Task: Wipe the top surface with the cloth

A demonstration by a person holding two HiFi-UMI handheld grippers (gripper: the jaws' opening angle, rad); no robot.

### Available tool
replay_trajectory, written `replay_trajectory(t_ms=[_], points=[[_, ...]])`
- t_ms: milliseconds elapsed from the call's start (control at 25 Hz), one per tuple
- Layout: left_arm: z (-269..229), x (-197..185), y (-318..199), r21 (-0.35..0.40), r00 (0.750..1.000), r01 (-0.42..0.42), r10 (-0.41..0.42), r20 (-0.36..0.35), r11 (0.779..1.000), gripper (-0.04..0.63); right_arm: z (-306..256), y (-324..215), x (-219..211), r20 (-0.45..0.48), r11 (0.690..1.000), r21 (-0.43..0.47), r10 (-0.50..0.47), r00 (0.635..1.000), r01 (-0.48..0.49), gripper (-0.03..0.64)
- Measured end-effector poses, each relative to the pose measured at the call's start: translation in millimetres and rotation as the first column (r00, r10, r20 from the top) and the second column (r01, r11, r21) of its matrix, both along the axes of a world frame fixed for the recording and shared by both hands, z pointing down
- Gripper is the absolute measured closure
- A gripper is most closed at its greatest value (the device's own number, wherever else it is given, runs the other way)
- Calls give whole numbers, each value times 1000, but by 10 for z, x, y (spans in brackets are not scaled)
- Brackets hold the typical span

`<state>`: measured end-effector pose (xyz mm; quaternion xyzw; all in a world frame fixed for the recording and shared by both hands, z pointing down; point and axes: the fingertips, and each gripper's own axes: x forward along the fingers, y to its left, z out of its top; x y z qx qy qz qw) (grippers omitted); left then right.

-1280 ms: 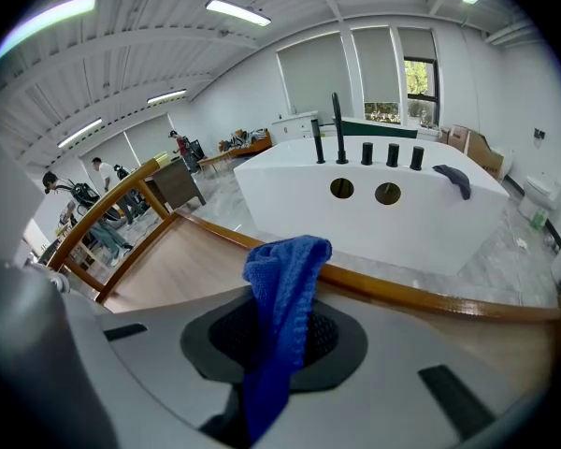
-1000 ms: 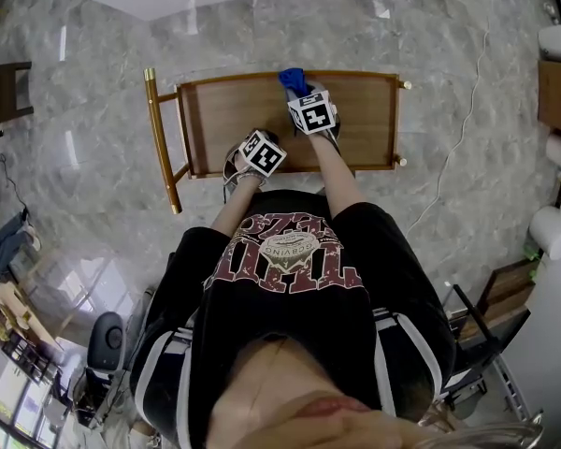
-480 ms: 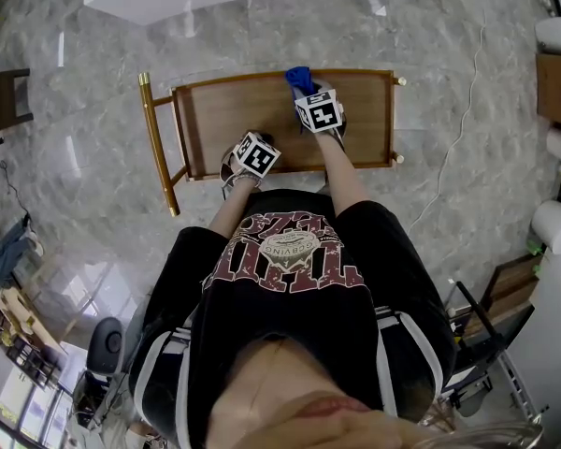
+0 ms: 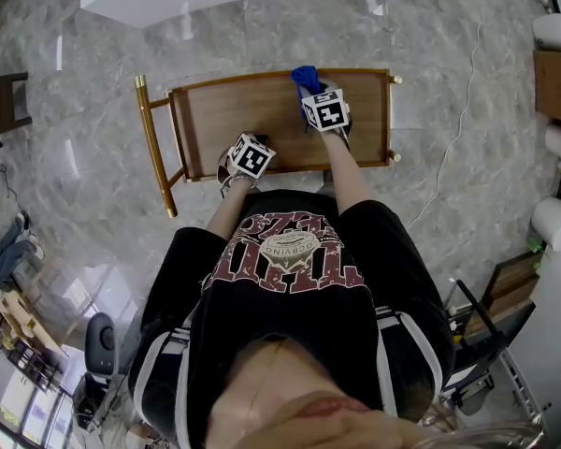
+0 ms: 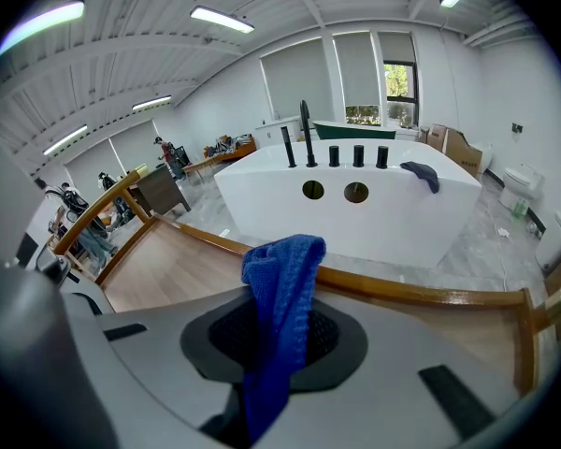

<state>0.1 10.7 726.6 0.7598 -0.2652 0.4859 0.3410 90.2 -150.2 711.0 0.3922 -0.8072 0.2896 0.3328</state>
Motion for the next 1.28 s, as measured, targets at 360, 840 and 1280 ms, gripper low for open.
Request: replay_trajectory(t_ms=[360,840,1280], points=[[87,-37,28,1,1000,4,-4,23,1000,549,36,-10,245,-11,999,-4,35,999,-35,557],[50,8,-16,12,1000,-7,7,23,1000,549,65,-62,605,-35,997,-5,81,996,-81,557],[50,-11,-17,11,999,-9,9,33,1000,549,46,-106,1017,-64,992,8,130,989,-129,557]])
